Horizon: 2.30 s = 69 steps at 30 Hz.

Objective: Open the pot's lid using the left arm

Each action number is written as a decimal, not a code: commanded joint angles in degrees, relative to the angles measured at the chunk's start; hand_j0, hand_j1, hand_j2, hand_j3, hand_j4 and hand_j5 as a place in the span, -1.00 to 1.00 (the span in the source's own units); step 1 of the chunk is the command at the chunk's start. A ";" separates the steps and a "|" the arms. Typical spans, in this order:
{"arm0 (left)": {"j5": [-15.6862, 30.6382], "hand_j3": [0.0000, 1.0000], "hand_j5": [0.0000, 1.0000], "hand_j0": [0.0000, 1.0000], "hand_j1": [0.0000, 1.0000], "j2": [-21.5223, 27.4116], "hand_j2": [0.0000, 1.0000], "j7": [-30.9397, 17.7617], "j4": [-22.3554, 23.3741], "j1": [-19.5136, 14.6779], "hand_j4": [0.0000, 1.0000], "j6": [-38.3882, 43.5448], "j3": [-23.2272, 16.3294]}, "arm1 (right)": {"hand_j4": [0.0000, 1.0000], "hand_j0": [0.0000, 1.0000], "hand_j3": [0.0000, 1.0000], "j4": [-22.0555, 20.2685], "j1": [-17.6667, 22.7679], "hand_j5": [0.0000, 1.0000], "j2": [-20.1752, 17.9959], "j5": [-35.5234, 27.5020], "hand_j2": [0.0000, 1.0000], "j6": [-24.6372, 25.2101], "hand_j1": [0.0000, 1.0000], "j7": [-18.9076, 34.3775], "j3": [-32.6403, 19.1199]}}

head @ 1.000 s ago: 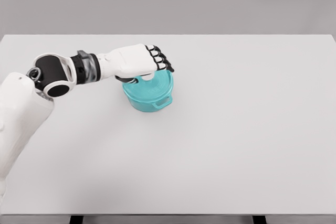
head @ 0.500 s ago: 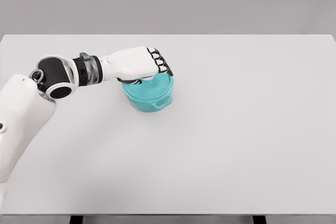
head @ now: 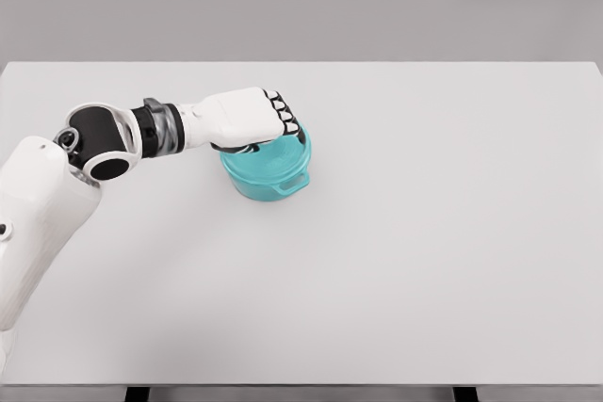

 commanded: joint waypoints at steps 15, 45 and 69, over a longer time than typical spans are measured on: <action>0.33 0.35 0.35 0.35 0.35 0.08 0.35 0.03 -0.01 0.09 0.35 0.16 0.12 | 1.00 1.00 1.00 0.00 0.00 1.00 0.00 -0.06 1.00 0.00 1.00 -0.01 -0.01; 1.29 0.02 0.02 0.02 0.02 0.78 0.02 0.03 -0.10 0.00 0.02 0.16 0.91 | 1.00 1.00 1.00 0.00 0.00 1.00 0.00 -0.06 1.00 -0.09 1.00 -0.01 -0.01; 3.67 0.03 0.03 0.03 0.03 14.93 0.03 0.03 2.80 12.21 0.03 0.16 19.19 | 1.00 1.00 1.00 0.00 0.00 1.00 0.00 -0.06 1.00 0.00 1.00 -0.01 -0.01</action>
